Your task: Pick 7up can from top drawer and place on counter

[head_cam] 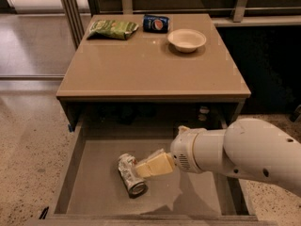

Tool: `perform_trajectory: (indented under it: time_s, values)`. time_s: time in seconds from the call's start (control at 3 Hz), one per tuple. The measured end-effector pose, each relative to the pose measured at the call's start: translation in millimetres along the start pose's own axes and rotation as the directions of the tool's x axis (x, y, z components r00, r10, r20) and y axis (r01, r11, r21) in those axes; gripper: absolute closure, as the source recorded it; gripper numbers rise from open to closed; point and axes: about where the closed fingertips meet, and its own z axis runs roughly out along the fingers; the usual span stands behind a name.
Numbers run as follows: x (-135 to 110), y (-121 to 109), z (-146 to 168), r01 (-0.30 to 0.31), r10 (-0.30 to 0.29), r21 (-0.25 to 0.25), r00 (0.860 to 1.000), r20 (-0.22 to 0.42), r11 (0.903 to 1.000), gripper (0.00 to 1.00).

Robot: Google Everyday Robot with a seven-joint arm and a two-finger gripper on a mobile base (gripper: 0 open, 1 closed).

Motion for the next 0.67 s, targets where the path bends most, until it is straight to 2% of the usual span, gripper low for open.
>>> perform_trajectory:
  time_s: [0.33,0.67]
  values:
    - [-0.2,0.0,-0.2,0.000,0.000,0.000,1.000,0.000,1.0000,0.00]
    - [14.7,4.4,15.0,-0.013,0.012,0.028,1.000,0.013,0.9995,0.00]
